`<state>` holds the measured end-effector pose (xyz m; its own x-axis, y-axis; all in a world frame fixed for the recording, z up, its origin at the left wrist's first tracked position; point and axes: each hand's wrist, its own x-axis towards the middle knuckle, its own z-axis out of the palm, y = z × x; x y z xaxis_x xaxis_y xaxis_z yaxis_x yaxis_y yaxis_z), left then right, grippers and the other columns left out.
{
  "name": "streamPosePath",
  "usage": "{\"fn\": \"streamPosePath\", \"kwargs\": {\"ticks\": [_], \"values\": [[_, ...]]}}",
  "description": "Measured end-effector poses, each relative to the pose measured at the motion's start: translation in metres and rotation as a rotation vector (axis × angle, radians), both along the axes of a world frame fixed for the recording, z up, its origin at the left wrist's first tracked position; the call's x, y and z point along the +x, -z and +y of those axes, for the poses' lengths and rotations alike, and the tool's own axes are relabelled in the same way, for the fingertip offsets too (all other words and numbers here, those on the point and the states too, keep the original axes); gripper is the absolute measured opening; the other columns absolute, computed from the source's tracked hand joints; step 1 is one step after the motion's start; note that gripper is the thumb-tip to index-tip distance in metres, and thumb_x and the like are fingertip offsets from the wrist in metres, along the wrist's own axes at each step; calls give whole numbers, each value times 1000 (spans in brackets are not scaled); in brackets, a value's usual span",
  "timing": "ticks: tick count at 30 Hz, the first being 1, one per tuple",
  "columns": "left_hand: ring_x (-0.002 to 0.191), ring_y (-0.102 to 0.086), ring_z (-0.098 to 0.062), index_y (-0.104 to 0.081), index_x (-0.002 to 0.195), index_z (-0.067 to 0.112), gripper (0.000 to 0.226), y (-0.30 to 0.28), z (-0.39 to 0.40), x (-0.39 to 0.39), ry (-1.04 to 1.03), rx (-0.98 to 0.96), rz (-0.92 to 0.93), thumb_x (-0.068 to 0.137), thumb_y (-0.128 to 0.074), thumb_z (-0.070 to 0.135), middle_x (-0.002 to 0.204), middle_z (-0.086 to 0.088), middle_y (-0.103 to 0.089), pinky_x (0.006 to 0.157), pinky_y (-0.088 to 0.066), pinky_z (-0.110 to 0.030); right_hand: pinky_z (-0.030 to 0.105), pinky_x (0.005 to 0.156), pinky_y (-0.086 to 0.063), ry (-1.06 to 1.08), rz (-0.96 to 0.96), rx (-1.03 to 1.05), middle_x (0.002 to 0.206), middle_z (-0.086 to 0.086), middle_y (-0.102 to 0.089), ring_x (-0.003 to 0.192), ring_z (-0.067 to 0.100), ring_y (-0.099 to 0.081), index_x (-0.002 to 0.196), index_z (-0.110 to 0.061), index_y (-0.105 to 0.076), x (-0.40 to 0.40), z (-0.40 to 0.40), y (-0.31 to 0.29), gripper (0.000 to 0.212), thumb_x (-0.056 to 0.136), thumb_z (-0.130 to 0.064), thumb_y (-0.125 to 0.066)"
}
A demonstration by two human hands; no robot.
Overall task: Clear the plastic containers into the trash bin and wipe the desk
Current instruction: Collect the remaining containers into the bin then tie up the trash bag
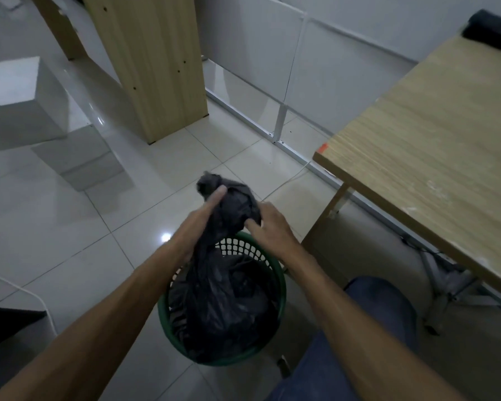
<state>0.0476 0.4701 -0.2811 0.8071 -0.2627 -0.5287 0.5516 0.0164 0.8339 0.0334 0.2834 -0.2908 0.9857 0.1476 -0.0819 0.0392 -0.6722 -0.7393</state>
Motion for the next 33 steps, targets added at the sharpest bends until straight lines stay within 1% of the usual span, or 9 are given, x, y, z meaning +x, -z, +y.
{"fn": "streamPosePath", "kwargs": {"ticks": [3,9,14,16,19,21,25,29,33], "values": [[99,-77,-27,-71,118,6,58,-8,8,17,-159,119,11,80,-84,48,111,-12,-78,94,-60,-43,34,86,-42,-185,-49,-169,119,4,-55,114,22,-46,95,-17,-57,-6,0,4,8,95,-25,-55],[108,-73,-31,-65,126,4,51,-1,27,32,-448,-88,105,101,-58,48,119,-15,-75,87,-59,-42,32,56,-25,64,184,183,60,-7,-38,52,9,-34,66,-23,-35,-15,-1,-9,35,95,-26,-55],[102,-69,-29,-67,99,8,55,0,31,34,-592,-340,192,102,-45,58,105,-11,-73,88,-58,-46,26,56,-57,214,506,687,85,6,-60,61,8,-63,89,-11,-53,-18,-6,-5,20,94,-12,-72],[102,-65,-28,-61,93,14,49,4,33,34,-633,-360,186,100,-49,60,107,-10,-63,88,-59,-45,29,60,-57,245,624,750,109,9,-62,77,13,-66,115,-15,-50,-18,-11,-2,49,84,-26,-86],[128,-61,-31,-60,131,18,55,3,37,34,-637,-393,239,100,-47,62,139,-12,-62,89,-61,-47,38,84,-61,158,806,462,150,12,-43,120,28,-61,160,-36,-8,-20,-14,5,136,58,-57,-96],[125,-63,-32,-57,142,14,63,2,36,32,-573,-396,259,102,-43,61,139,-16,-64,83,-63,-46,51,105,-53,108,885,534,163,7,-34,137,30,-50,165,-35,2,-23,-13,10,157,47,-62,-97],[121,-67,-34,-55,146,12,67,6,30,25,-459,-357,318,101,-47,61,134,-18,-67,80,-62,-44,52,113,-45,178,907,1010,144,11,-60,133,29,-57,143,-20,-55,-24,0,9,118,44,-75,-91],[125,-64,-37,-58,140,-1,81,-2,19,13,-106,-232,168,86,-73,57,133,-22,-67,111,-47,-49,55,106,-53,368,862,1127,129,15,-72,123,34,-67,133,-9,-66,-13,20,6,96,60,-67,-90],[92,-77,-36,-56,116,-18,71,0,10,5,80,62,63,67,-96,16,97,-24,-77,88,-61,-47,57,98,-57,579,800,1157,122,23,-73,112,42,-71,130,0,-69,-1,30,4,66,78,-35,-89]]}}
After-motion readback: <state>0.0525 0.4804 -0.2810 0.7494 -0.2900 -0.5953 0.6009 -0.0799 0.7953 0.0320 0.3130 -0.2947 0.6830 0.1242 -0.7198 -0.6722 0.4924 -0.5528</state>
